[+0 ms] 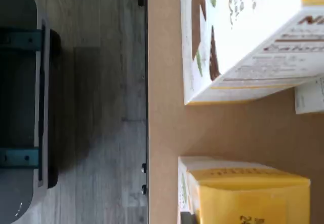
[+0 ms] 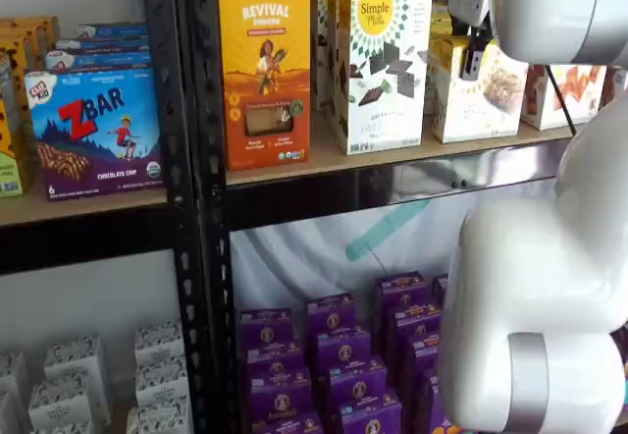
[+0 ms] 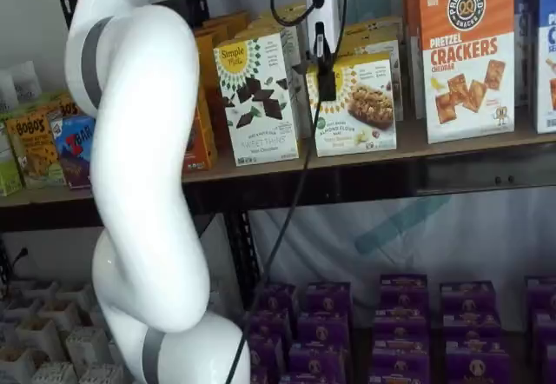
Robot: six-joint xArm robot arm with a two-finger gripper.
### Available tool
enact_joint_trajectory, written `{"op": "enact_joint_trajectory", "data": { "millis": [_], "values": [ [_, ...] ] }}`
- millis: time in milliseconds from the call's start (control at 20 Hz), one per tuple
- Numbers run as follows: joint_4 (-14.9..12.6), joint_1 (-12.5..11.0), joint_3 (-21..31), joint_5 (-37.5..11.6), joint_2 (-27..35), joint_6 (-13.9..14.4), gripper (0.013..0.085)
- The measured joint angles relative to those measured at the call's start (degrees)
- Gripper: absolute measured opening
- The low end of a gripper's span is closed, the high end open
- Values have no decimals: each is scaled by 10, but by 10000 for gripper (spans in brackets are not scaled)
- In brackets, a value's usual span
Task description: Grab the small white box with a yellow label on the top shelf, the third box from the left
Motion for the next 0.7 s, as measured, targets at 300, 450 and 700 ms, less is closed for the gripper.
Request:
{"op": "enact_joint_trajectory", "data": {
  "millis": [300, 450, 700],
  "values": [
    [1, -4, -3, 9, -1, -3, 290],
    [-1, -4, -2, 11, -3, -3, 290],
    [-3, -3, 0, 28, -11, -2, 290]
  ]
}}
